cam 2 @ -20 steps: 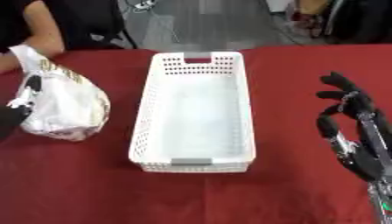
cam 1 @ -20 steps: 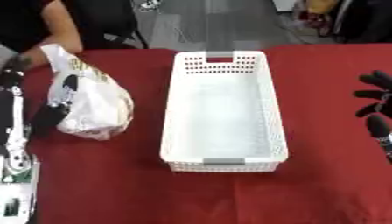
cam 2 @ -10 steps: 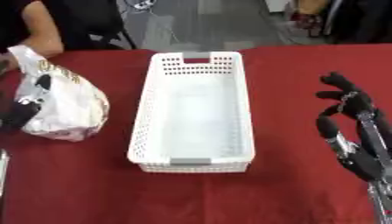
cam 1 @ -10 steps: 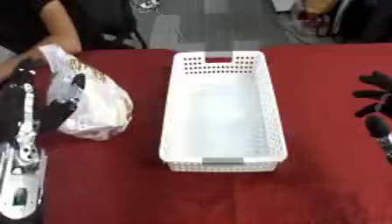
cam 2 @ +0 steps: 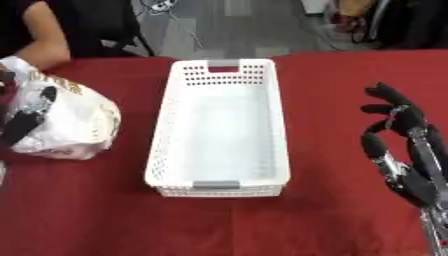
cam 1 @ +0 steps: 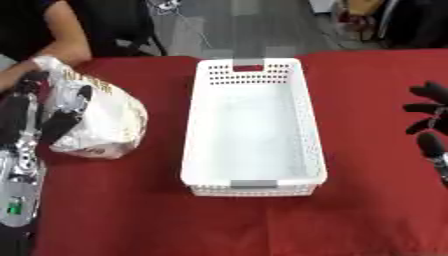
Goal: Pick up objects on the table and place them in the box.
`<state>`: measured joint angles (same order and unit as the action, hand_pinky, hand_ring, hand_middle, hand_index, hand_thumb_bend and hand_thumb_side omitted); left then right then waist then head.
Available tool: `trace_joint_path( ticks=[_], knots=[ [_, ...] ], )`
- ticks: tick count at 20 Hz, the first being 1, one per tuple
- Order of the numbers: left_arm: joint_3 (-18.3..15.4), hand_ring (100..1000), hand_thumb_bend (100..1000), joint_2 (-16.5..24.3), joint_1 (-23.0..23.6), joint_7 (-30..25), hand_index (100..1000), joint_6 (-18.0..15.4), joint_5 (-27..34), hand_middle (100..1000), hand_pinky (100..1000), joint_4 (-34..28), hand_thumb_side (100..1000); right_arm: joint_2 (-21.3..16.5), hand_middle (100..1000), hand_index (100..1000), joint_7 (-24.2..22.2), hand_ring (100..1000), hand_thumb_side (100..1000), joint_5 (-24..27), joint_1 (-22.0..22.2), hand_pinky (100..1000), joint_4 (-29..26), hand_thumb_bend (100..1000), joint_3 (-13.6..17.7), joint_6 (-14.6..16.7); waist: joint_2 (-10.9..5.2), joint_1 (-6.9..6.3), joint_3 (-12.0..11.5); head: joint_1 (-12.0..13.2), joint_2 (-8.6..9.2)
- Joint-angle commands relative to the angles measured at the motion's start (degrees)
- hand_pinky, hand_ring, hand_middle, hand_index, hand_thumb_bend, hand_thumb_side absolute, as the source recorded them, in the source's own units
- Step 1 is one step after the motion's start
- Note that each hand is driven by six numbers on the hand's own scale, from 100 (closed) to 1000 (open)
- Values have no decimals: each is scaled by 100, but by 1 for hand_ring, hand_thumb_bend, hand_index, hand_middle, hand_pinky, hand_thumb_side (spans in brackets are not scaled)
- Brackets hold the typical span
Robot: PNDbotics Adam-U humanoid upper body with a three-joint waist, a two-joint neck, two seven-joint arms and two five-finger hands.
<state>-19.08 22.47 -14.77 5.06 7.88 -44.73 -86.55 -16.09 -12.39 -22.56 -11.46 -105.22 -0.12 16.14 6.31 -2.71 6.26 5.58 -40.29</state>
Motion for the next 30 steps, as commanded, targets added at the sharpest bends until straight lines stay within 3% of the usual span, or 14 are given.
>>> trace_joint_path(
  ticks=[1, 5, 8, 11, 12, 15, 16, 17, 18, 19, 20, 22, 25, 30],
  knots=[
    [39, 870, 1000, 280, -110, -120, 961, -11, -47, 975, 772, 23, 788, -104, 880, 1000, -14, 780, 903, 4, -4, 548, -76, 492, 4, 3, -69, 4, 11, 16, 63],
    [119, 831, 1000, 369, -131, -573, 952, -44, -174, 932, 732, -39, 751, -105, 880, 1000, -12, 780, 903, 3, -6, 548, -72, 491, 6, 1, -71, -3, 19, 10, 82],
    [164, 708, 1000, 412, -142, -1044, 894, -78, -188, 818, 605, -150, 675, -108, 880, 1000, -11, 780, 903, 0, -4, 548, -71, 491, 7, 1, -73, -10, 24, 7, 82],
    [189, 621, 855, 424, -158, -1358, 854, -109, -122, 753, 555, -259, 660, -110, 880, 1000, -5, 780, 904, -3, -3, 548, -72, 491, 12, -1, -75, -12, 26, 9, 81],
    [205, 572, 670, 421, -162, -1435, 819, -124, -82, 713, 515, -286, 629, -110, 880, 1000, -3, 780, 904, -3, -4, 548, -73, 491, 14, -2, -75, -12, 29, 11, 84],
    [242, 533, 528, 414, -165, -1605, 787, -165, 77, 684, 469, -339, 596, -111, 880, 1000, 2, 780, 904, -3, -7, 548, -74, 491, 19, -4, -74, -12, 31, 11, 84],
    [249, 479, 326, 414, -165, -1640, 735, -174, 136, 642, 393, -356, 546, -111, 880, 1000, 3, 780, 904, -5, -6, 548, -74, 491, 20, -5, -74, -12, 31, 12, 83],
    [252, 485, 344, 417, -163, -1653, 741, -174, 188, 647, 401, -377, 552, -112, 880, 1000, 4, 780, 904, -6, -6, 548, -74, 491, 22, -5, -73, -13, 31, 12, 82],
    [251, 411, 100, 417, -162, -1647, 678, -168, 232, 597, 284, -398, 465, -112, 879, 1000, 5, 780, 904, -7, -5, 548, -74, 491, 23, -5, -73, -13, 31, 11, 81],
    [246, 418, 122, 417, -160, -1610, 684, -153, 267, 601, 294, -424, 474, -113, 880, 1000, 6, 780, 904, -8, -5, 548, -74, 491, 24, -5, -72, -13, 31, 10, 81],
    [244, 343, 100, 417, -160, -1559, 623, -138, 294, 557, 179, -449, 401, -113, 880, 1000, 7, 780, 905, -9, -5, 548, -74, 491, 25, -6, -72, -13, 31, 10, 78],
    [248, 268, 100, 420, -158, -1423, 550, -105, 312, 507, 100, -492, 364, -113, 880, 1000, 8, 780, 905, -11, -5, 548, -75, 492, 26, -6, -72, -13, 32, 12, 74],
    [258, 213, 100, 421, -158, -1154, 495, -62, 242, 471, 100, -543, 335, -113, 880, 1000, 8, 780, 905, -12, -6, 548, -76, 491, 27, -5, -71, -13, 34, 11, 72],
    [274, 100, 100, 425, -166, -810, 202, -94, 105, 288, 100, -646, 343, -114, 879, 1000, 7, 780, 905, -12, -4, 548, -76, 492, 28, -6, -72, -14, 34, 12, 72]
  ],
)
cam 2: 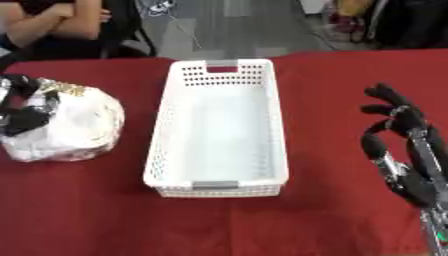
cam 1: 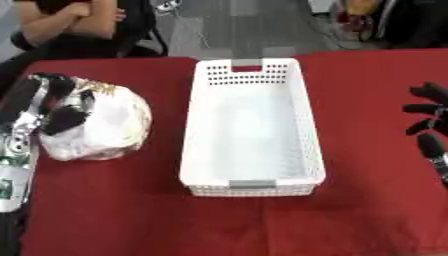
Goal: Pick up objects on the table and place them in the box.
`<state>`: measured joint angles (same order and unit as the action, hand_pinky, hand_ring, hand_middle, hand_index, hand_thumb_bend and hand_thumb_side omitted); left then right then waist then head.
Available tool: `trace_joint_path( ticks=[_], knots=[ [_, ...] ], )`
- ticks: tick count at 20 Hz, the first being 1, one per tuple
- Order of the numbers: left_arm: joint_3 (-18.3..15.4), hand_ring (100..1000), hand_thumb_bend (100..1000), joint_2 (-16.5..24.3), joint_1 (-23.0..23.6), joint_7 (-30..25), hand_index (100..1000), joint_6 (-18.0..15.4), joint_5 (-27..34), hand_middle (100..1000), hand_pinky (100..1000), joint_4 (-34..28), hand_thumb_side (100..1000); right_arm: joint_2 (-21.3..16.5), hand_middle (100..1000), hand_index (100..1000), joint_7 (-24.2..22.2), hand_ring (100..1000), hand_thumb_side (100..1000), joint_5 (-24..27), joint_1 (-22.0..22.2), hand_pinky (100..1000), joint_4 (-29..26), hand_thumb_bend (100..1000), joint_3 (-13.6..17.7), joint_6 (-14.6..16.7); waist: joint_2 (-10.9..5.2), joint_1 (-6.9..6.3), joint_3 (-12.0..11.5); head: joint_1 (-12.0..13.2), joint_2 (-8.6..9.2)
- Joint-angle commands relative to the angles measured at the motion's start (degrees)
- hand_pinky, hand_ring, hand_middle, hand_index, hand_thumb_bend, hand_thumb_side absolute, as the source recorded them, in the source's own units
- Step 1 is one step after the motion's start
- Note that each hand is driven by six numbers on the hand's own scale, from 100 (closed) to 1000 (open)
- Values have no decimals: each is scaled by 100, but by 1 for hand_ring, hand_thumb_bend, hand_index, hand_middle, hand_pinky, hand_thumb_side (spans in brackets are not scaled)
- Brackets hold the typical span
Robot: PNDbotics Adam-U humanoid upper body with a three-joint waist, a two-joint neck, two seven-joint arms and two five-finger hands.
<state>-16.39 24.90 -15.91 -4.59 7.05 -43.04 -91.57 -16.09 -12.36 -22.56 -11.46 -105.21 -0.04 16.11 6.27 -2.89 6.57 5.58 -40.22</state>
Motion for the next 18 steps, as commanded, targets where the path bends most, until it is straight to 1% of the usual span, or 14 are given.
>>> trace_joint_path(
  ticks=[1, 3, 6, 12, 18],
  knots=[
    [7, 100, 100, 178, -51, 210, 182, -21, -68, 269, 100, -158, 348, -113, 879, 1000, 4, 780, 905, -12, -4, 548, -77, 492, 22, -2, -68, 4, 4, 11, 64],
    [13, 100, 100, 173, -51, 293, 152, -36, -58, 248, 100, -168, 350, -113, 879, 1000, 4, 780, 905, -12, -4, 548, -76, 492, 23, -3, -67, 5, 6, 11, 63],
    [25, 100, 100, 176, -52, 342, 134, -56, -41, 234, 100, -171, 351, -114, 879, 1000, 4, 780, 905, -10, -4, 548, -76, 493, 23, -2, -68, 4, 7, 13, 62],
    [-5, 100, 100, 188, -74, 491, 120, -52, -11, 218, 100, -293, 358, -115, 879, 1000, 6, 780, 905, -7, -3, 548, -76, 493, 27, -1, -71, 2, 7, 4, 74],
    [-16, 100, 100, 209, -135, 691, 118, 35, 13, 215, 100, -502, 362, -115, 879, 1000, 2, 780, 905, -8, 0, 548, -75, 493, 26, 0, -75, -2, 13, 2, 83]
  ],
)
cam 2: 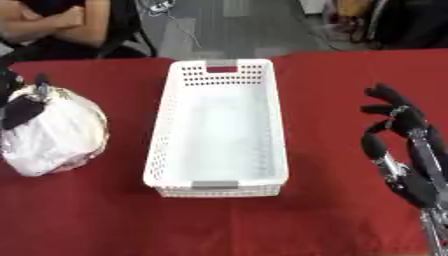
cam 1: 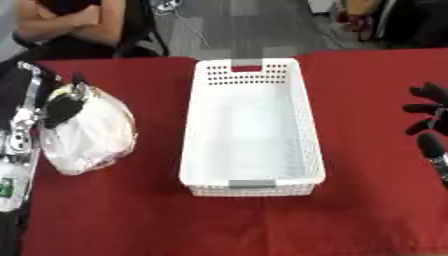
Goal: Pick up objects on the table and place them in the box.
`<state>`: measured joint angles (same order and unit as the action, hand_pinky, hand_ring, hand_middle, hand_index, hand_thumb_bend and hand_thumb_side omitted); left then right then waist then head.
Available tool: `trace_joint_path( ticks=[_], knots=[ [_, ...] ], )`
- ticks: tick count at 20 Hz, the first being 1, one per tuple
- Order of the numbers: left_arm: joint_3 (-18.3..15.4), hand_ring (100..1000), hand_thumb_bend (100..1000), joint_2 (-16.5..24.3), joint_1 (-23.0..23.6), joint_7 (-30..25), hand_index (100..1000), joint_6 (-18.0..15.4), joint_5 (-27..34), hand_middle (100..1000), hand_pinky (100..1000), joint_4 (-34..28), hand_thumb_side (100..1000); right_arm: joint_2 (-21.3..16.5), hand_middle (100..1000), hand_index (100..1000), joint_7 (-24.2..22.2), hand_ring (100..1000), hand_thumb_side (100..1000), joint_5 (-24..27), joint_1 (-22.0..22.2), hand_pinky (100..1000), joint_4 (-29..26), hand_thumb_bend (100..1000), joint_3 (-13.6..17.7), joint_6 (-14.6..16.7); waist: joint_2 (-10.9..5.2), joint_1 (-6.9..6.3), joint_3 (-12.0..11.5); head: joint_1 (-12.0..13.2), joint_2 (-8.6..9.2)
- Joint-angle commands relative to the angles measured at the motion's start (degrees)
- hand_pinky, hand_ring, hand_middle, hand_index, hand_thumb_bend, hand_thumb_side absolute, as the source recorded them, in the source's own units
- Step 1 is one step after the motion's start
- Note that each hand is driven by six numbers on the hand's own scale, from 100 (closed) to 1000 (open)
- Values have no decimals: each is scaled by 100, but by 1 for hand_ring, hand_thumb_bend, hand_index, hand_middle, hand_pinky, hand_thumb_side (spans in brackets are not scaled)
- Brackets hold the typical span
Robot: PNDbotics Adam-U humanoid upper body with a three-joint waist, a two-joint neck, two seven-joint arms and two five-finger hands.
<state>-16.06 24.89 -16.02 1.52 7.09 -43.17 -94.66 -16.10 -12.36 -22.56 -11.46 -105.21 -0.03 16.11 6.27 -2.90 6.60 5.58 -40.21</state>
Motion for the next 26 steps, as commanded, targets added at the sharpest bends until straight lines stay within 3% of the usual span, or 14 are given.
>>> trace_joint_path(
  ticks=[1, 11, 26],
  knots=[
    [-42, 100, 100, 212, -128, 81, 118, 43, 23, 214, 100, -214, 367, -114, 879, 1000, 2, 780, 905, -7, 0, 548, -75, 493, 25, 0, -75, -2, 11, 1, 83],
    [-27, 100, 100, 211, -191, 237, 120, 94, 56, 210, 100, -431, 373, -113, 879, 1000, -7, 779, 904, 0, 2, 548, -69, 494, 18, 4, -82, -5, 11, -5, 105],
    [134, 100, 100, -35, -1036, 2046, 121, 39, 623, 201, 100, -1019, 415, -106, 879, 1000, -25, 779, 904, 4, 14, 548, -59, 496, 3, 15, -99, 4, 26, 14, 141]
  ],
)
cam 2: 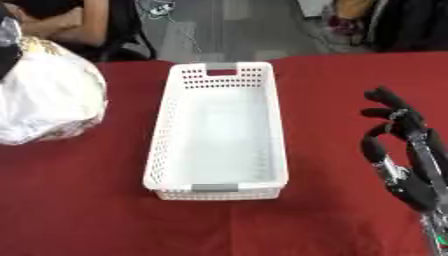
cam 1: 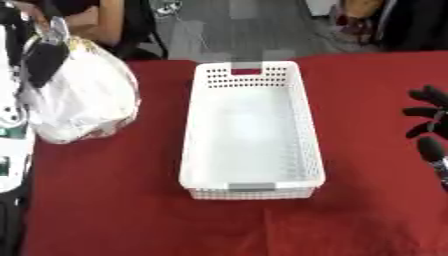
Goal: Pick up objects on the table and place them in the box.
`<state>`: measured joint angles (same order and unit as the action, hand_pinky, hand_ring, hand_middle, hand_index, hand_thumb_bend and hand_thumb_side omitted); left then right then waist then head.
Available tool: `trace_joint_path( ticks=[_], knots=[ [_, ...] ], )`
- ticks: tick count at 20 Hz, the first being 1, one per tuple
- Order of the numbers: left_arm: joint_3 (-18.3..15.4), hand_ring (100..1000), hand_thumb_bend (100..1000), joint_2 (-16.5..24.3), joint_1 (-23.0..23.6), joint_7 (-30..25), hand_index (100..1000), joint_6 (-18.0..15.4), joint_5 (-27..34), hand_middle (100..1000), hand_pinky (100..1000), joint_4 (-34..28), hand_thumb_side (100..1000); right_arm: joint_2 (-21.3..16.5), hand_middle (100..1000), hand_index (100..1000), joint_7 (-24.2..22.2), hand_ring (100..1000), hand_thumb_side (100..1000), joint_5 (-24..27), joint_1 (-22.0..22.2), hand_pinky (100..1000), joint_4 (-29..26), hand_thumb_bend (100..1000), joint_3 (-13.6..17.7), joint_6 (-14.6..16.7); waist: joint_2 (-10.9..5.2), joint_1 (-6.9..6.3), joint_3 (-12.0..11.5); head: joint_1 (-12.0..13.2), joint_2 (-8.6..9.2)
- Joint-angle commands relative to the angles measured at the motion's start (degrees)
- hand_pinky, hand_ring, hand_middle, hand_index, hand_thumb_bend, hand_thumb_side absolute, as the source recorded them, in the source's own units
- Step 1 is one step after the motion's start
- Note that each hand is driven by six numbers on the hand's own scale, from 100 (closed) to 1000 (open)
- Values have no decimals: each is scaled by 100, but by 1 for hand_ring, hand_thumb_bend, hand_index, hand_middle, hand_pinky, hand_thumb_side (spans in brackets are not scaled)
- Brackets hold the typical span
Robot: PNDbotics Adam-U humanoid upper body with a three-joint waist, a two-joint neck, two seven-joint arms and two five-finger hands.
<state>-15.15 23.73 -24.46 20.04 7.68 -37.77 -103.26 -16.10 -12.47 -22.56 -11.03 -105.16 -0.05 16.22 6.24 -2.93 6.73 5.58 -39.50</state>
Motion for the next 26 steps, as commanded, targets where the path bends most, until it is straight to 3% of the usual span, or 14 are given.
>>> trace_joint_path(
  ticks=[1, 13, 22, 26],
  knots=[
    [80, 100, 100, 76, -258, 219, 121, -34, 103, 200, 100, -160, 416, -105, 879, 1000, -16, 779, 904, 4, -28, 548, -64, 496, 3, 5, -97, 8, 17, 19, 68],
    [854, 100, 100, -41, -1317, -338, 123, -521, 210, 194, 100, 300, 412, -100, 879, 1000, -70, 779, 904, 28, -38, 548, -64, 497, -52, 31, -113, 6, 96, 116, 84],
    [1627, 100, 100, -325, -2048, -775, 144, -1132, -219, 204, 100, 1227, 395, -80, 879, 1000, -126, 779, 904, 52, -60, 548, -62, 498, -102, 51, -112, 2, 172, 215, 87],
    [2003, 100, 100, -517, -2314, -775, 193, -1604, -578, 248, 100, 1920, 378, -71, 879, 1000, -162, 779, 903, 59, -67, 548, -58, 499, -130, 64, -113, 5, 203, 279, 102]
  ],
)
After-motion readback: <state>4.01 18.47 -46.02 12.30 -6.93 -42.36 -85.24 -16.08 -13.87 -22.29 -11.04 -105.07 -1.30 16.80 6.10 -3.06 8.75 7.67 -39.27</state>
